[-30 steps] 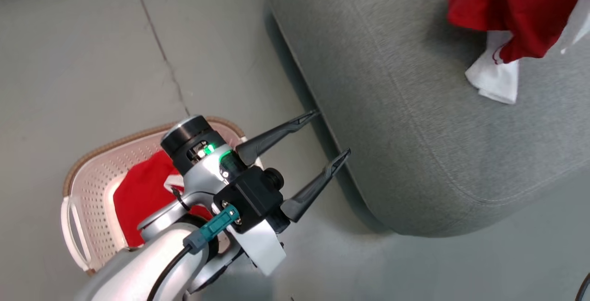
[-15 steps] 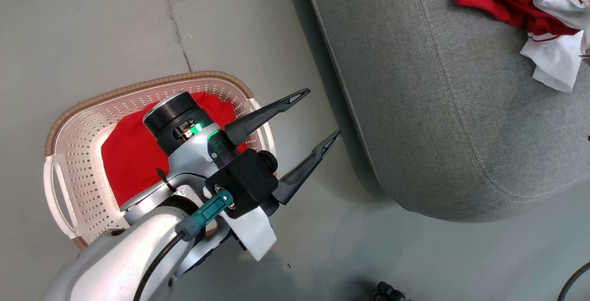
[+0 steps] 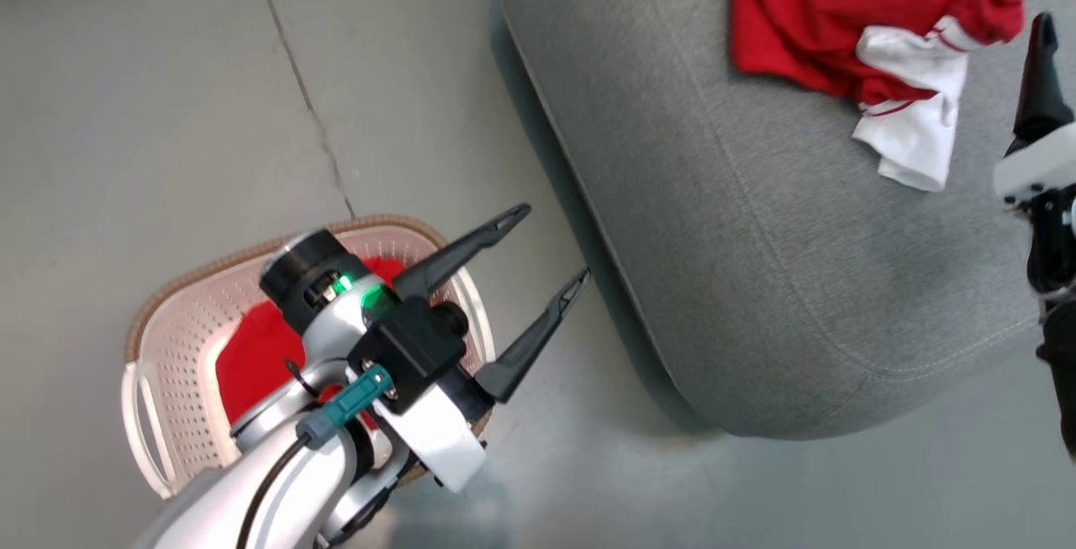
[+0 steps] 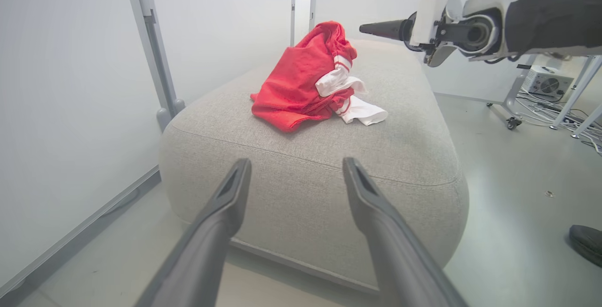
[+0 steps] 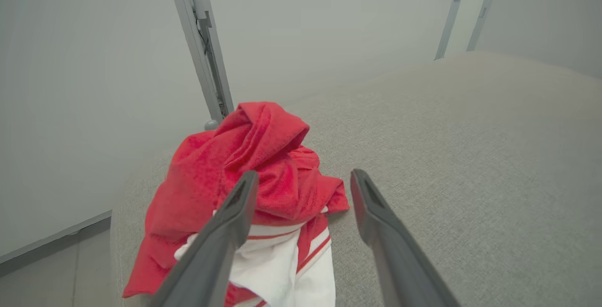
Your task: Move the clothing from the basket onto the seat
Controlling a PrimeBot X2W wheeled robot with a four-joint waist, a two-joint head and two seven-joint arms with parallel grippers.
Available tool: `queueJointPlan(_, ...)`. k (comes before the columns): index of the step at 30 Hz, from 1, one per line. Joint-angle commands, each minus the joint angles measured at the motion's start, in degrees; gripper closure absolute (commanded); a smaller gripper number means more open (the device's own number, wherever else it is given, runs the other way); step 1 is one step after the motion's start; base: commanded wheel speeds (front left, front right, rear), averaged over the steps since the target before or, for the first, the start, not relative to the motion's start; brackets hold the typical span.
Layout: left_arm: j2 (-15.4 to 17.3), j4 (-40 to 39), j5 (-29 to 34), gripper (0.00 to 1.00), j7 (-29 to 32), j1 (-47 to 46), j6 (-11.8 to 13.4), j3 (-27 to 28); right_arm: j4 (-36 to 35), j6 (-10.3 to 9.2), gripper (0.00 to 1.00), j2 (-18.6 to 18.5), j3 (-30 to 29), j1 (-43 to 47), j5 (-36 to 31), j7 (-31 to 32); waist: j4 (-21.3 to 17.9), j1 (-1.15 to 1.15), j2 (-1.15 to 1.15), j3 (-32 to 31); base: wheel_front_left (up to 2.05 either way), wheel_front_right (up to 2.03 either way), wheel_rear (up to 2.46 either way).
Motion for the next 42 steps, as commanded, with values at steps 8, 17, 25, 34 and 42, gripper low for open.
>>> queueJointPlan(8, -2.3, 2.2, -3.1, 0.00, -3.8, 6.8, 2.9, -0.3, -10.6, 0.04, 0.00, 1.6, 1.5, 10.6, -3.3, -0.3, 1.4, 0.00, 0.00, -12.3, 0.00, 0.00, 0.00)
queueJointPlan(17, -3.2, 3.3, -4.7, 0.00, -6.5, 11.2, 5.3, 0.0, -22.2, 0.04, 0.00, 3.6, 2.5, 22.3, -6.4, -0.3, 6.2, 0.00, 0.00, -17.0, 0.00, 0.00, 0.00)
queueJointPlan(25, -3.8, 3.5, -6.3, 0.00, -8.4, 14.5, 7.1, 0.8, -33.9, 0.04, 0.00, 7.0, -0.3, 33.2, -9.8, 3.2, 11.4, 0.00, 0.00, -20.3, 0.00, 0.00, 0.00)
queueJointPlan(34, -4.2, 4.0, -7.8, 0.00, -9.9, 15.7, 9.9, 3.1, -44.9, 0.04, 0.00, 9.5, -2.0, 39.4, -13.0, 9.3, 15.8, 0.00, 0.00, -21.9, 0.00, 0.00, 0.00)
queueJointPlan(42, -4.2, 4.6, -10.4, 0.00, -12.4, 17.3, 13.4, 8.3, -51.4, 0.04, 0.00, 10.9, 0.0, 42.5, -14.1, 12.1, 19.8, 0.00, 0.00, -22.8, 0.00, 0.00, 0.00)
